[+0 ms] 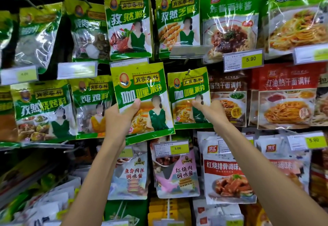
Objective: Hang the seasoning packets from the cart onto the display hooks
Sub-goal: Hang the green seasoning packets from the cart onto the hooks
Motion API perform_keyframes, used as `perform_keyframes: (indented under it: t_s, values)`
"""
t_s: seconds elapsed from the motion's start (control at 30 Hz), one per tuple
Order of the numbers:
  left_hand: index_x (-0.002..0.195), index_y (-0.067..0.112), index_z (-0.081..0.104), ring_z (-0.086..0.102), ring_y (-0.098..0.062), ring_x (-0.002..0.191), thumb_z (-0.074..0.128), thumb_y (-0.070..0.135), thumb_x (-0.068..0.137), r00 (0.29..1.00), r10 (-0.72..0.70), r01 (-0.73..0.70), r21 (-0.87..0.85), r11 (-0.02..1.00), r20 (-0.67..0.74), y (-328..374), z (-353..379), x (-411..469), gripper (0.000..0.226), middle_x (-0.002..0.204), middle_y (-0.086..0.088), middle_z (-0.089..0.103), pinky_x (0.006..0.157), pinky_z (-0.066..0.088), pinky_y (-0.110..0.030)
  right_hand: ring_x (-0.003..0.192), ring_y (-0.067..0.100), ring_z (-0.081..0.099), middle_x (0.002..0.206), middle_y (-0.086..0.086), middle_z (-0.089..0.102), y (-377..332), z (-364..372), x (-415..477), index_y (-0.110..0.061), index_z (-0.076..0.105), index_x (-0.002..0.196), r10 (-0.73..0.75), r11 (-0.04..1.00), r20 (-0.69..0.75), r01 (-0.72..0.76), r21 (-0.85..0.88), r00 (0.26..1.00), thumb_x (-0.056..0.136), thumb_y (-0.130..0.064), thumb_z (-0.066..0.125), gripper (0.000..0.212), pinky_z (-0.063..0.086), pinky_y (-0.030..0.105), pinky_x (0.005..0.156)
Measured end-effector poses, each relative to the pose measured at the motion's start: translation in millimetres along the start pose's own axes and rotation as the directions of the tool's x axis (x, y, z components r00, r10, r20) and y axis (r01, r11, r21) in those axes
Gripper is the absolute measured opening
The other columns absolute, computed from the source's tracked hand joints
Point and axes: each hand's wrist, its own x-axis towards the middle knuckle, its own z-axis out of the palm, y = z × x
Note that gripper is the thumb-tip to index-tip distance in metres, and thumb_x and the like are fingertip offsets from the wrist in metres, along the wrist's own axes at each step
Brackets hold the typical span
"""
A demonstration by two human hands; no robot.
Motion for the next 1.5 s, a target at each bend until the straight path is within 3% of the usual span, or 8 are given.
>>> perform_keyframes:
  t_s: [0.2, 0.3, 0.43, 0.63, 0.73, 0.83, 1.0, 1.5]
  values:
    - [0.085, 0.017, 0.07, 0.068, -0.03, 0.085, 0.073, 0.042, 0.072, 0.996, -0.055, 0.055, -0.001, 0.998, 0.077, 4.3, 16.0, -16.2, 0.028, 0.09, -0.016, 0.073, 0.086, 0.052, -0.058, 0.089, 0.018, 0.056, 0.099, 0.005, 0.059, 1.4, -17.3, -31.9, -0.012, 0.053, 0.102, -0.313, 0.949, -0.288, 0.285, -0.135, 0.905, 0.091, -0.029, 0.062, 0.022, 0.049, 0.033, 0.081]
    - [0.082, 0.017, 0.067, 0.068, -0.038, 0.089, 0.074, 0.048, 0.066, 0.987, -0.105, 0.108, -0.013, 0.994, 0.118, 5.3, 32.4, -24.2, 0.035, 0.089, -0.018, 0.072, 0.086, 0.052, -0.06, 0.093, 0.012, 0.06, 0.1, -0.001, 0.063, -15.6, -14.9, -48.0, -0.017, 0.059, 0.101, -0.28, 0.951, -0.076, 0.287, 0.115, 0.957, 0.095, -0.036, 0.056, 0.02, 0.049, 0.023, 0.08]
    - [0.092, 0.018, 0.069, 0.07, -0.031, 0.091, 0.073, 0.043, 0.074, 0.974, -0.131, 0.139, -0.032, 0.99, 0.185, 4.7, 53.4, -33.6, 0.03, 0.093, -0.011, 0.074, 0.087, 0.053, -0.055, 0.117, 0.03, 0.054, 0.121, 0.012, 0.061, -34.5, -5.5, -58.3, 0.005, 0.058, 0.112, -0.17, 0.945, 0.239, 0.089, 0.315, 0.956, 0.084, -0.054, 0.059, 0.065, 0.035, 0.049, 0.112]
    - [0.073, 0.019, 0.059, 0.062, -0.007, 0.063, 0.063, 0.052, 0.08, 0.974, -0.013, -0.025, 0.164, 0.986, 0.228, 4.7, 57.4, -30.0, 0.035, 0.069, 0.006, 0.063, 0.068, 0.053, -0.027, 0.1, 0.043, 0.058, 0.093, 0.031, 0.06, -28.8, -8.2, -56.9, 0.0, 0.056, 0.07, -0.171, 0.948, 0.194, 0.108, 0.298, 0.966, 0.094, -0.028, 0.06, 0.037, 0.038, 0.061, 0.103]
    - [0.092, 0.014, 0.067, 0.058, 0.005, 0.063, 0.056, 0.033, 0.095, 0.933, 0.358, -0.341, 0.415, 0.843, 0.04, 13.5, 43.4, -9.0, 0.022, 0.072, 0.015, 0.059, 0.062, 0.047, -0.012, 0.11, 0.034, 0.057, 0.101, 0.035, 0.059, -23.2, -12.3, -52.6, -0.003, 0.051, 0.06, -0.153, 0.958, 0.184, 0.099, 0.27, 0.971, 0.095, -0.023, 0.058, 0.041, 0.034, 0.056, 0.108]
    - [0.107, 0.003, 0.064, 0.06, -0.022, 0.084, 0.051, 0.016, 0.097, 0.691, 0.722, -0.517, 0.679, 0.521, -0.027, 29.5, 30.7, 22.3, 0.022, 0.091, -0.011, 0.065, 0.071, 0.042, -0.024, 0.105, 0.034, 0.06, 0.089, 0.029, 0.06, -17.9, -15.9, -48.2, -0.004, 0.05, 0.059, -0.148, 0.962, 0.157, 0.105, 0.254, 0.977, 0.096, -0.019, 0.057, 0.041, 0.038, 0.053, 0.105]
    - [0.128, 0.002, 0.054, 0.052, -0.035, 0.116, 0.044, 0.02, 0.098, 0.569, 0.806, -0.483, 0.859, 0.17, 0.16, 34.7, 22.3, 71.6, 0.036, 0.124, -0.019, 0.057, 0.099, 0.036, -0.04, 0.092, 0.028, 0.062, 0.077, 0.016, 0.061, -20.8, -20.1, -37.2, -0.003, 0.052, 0.06, -0.187, 0.961, 0.135, 0.153, 0.231, 0.973, 0.096, -0.021, 0.057, 0.041, 0.042, 0.044, 0.096]
    - [0.119, -0.005, 0.056, 0.055, -0.039, 0.108, 0.044, 0.019, 0.098, 0.553, 0.803, -0.514, 0.85, 0.119, 0.221, 14.9, 29.7, 87.4, 0.034, 0.113, -0.024, 0.06, 0.105, 0.035, -0.049, 0.092, 0.047, 0.055, 0.082, 0.019, 0.043, -33.0, -22.5, -3.0, 0.008, 0.064, 0.086, -0.127, 0.978, 0.027, 0.121, 0.17, 0.991, 0.092, -0.022, 0.063, 0.031, 0.037, 0.054, 0.105]
